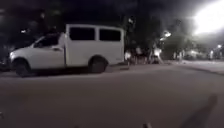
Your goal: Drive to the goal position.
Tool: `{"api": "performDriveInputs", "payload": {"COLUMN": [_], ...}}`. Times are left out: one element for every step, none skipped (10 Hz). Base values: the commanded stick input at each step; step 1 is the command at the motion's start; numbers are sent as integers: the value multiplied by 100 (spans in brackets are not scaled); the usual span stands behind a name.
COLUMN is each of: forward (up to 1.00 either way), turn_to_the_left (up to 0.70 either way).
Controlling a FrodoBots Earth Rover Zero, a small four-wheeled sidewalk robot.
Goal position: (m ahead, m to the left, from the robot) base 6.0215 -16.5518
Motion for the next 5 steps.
{"api": "performDriveInputs", "payload": {"forward": [50, 50, 50, 0, 0], "turn_to_the_left": [0, 0, 0, 0, 0]}}
